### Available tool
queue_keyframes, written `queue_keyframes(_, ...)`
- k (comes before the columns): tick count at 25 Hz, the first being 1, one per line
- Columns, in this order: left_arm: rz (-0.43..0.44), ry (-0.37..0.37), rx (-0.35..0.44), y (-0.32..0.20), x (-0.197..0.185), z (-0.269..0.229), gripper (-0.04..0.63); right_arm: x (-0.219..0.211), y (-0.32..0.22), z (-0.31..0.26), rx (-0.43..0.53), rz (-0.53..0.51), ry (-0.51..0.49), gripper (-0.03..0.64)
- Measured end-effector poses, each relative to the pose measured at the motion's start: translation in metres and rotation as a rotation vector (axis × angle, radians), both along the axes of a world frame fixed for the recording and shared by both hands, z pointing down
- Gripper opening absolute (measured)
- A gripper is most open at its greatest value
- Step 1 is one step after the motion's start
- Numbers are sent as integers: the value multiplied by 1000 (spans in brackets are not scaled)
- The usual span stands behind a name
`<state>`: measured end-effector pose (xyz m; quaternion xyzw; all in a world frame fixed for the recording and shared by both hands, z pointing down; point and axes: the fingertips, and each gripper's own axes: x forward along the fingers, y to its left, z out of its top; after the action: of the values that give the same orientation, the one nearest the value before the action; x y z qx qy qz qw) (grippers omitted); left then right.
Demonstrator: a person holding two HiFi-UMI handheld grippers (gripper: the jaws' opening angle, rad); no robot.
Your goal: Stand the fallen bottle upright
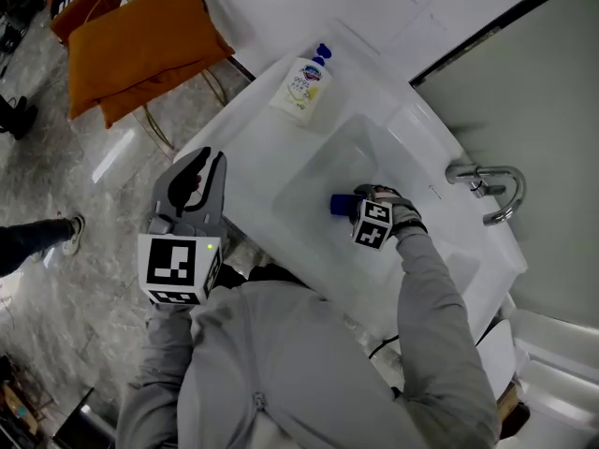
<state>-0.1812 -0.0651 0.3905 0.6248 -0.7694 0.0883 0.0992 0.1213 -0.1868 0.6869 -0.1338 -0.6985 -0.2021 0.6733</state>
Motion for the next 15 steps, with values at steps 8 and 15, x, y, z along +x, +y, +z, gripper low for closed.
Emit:
queue_keyframes(8, -31, -9, -9, 7, -9, 1, 117, -4, 0, 11, -76, -63, 128, 270)
queue_keyframes(15, -36, -7, -17, 5, -11, 3, 117, -6, 1, 15, -95, -57, 160, 270)
